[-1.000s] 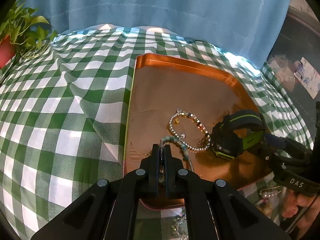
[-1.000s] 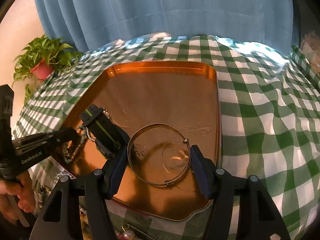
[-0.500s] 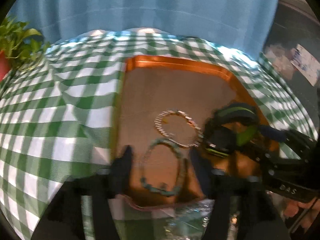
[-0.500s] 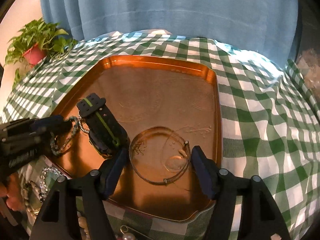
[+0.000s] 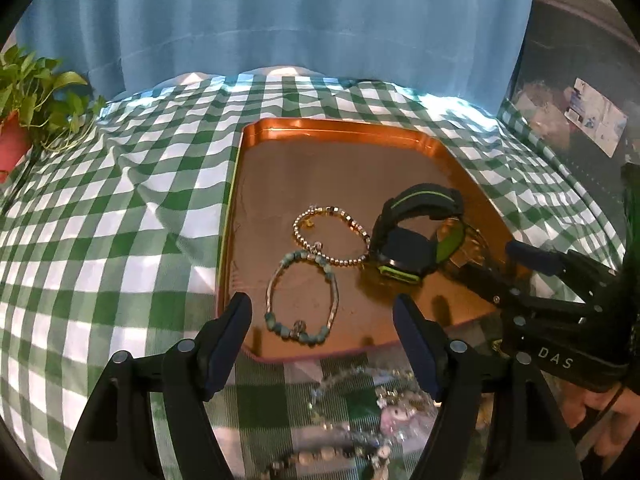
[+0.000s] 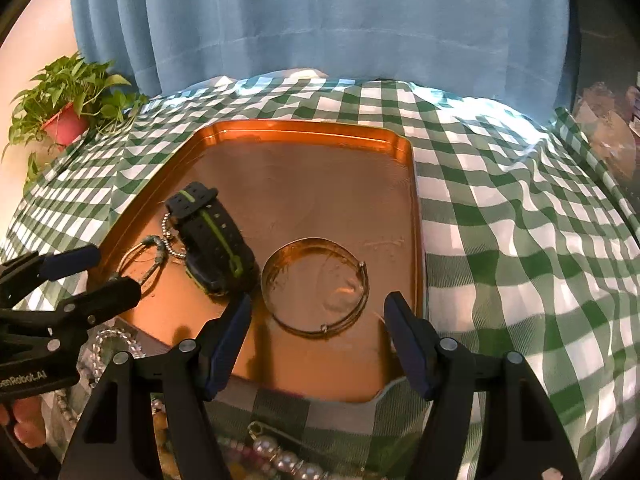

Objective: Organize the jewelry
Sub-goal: 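Withdraw both tools from the tray back toward the table edge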

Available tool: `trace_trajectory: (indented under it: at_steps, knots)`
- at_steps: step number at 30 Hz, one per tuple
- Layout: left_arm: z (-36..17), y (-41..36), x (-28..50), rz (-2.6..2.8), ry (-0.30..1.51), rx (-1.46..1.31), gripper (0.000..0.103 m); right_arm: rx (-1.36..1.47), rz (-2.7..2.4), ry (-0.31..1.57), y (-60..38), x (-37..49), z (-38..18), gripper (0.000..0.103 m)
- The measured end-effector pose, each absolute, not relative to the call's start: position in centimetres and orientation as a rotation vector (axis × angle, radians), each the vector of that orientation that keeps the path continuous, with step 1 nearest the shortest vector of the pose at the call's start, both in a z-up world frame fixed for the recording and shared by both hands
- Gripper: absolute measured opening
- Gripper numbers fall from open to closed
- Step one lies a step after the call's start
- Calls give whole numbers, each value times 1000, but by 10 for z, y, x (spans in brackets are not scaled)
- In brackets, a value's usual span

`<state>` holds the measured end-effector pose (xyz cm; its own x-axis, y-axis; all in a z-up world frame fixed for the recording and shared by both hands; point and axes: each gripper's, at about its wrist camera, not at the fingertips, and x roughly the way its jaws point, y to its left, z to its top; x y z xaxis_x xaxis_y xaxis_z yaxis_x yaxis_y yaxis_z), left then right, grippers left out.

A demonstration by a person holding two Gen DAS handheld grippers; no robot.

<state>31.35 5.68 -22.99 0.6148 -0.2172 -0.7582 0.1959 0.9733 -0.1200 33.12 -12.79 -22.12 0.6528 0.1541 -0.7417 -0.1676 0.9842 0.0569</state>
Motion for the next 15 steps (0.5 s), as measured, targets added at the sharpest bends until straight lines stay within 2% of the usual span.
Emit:
trace_trajectory:
  at_steps: [6, 15]
  knots:
    - [-201, 61, 285, -239, 854, -53, 75, 9, 158, 803, -130, 307, -201, 65]
    - [-148, 65, 202, -257, 801, -78, 76, 35, 157, 762, -131, 239, -161, 65]
